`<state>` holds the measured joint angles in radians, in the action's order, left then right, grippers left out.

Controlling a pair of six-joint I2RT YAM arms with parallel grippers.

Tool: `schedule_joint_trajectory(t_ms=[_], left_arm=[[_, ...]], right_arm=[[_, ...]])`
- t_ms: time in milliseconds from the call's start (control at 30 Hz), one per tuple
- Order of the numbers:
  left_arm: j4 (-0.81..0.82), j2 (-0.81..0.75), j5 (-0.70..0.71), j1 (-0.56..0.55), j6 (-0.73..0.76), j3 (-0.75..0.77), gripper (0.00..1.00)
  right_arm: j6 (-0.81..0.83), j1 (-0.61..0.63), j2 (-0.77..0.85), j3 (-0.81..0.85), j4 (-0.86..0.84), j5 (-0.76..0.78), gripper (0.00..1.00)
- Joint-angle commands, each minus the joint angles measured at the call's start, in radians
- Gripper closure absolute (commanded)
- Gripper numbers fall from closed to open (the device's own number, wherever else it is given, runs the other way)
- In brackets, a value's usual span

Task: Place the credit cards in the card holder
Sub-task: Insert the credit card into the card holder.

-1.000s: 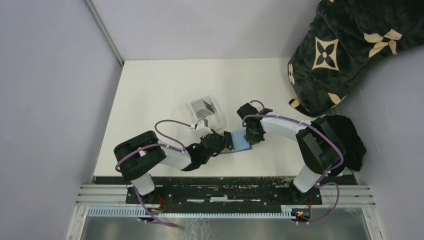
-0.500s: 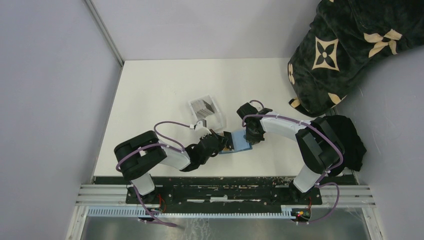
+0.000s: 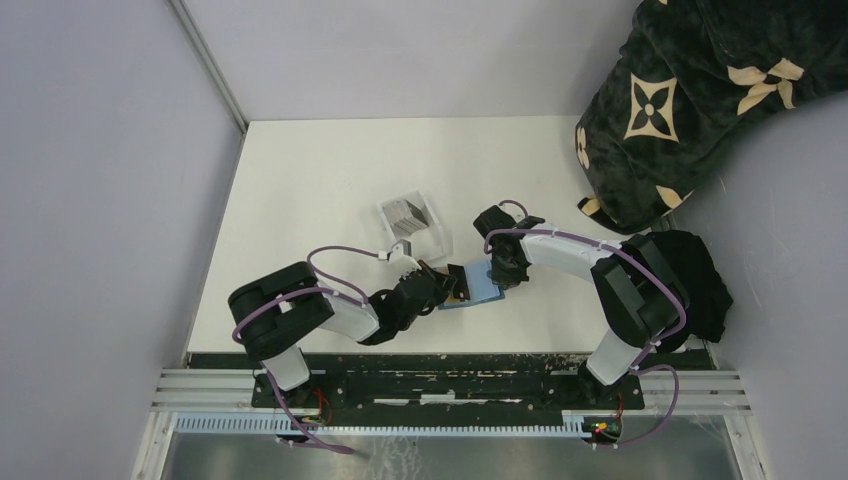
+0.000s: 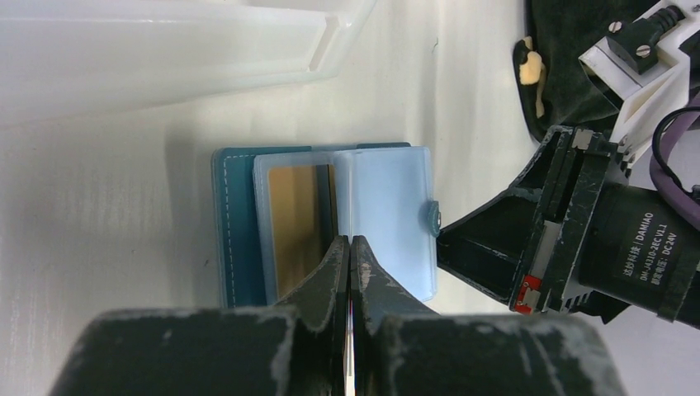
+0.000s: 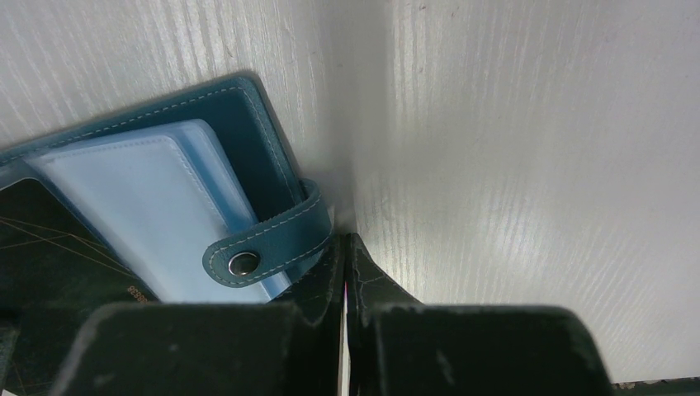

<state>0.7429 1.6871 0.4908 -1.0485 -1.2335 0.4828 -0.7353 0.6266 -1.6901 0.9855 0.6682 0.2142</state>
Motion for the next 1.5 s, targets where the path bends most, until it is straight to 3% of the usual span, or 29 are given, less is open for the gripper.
schedule_joint_trajectory(t_ms=[0, 1467], left_arm=[[0.064, -0.016, 0.001, 0.002, -0.039, -0.01, 0.97], [0.115, 0.087, 0.019, -0.008, -0.115, 0.012, 0.97]], right_arm=[[-0.012, 0.009, -0.059, -0.02, -0.056, -0.033, 0.99], [-0.001, 0.01, -0.073, -0.019, -0.045, -0.032, 0.99]])
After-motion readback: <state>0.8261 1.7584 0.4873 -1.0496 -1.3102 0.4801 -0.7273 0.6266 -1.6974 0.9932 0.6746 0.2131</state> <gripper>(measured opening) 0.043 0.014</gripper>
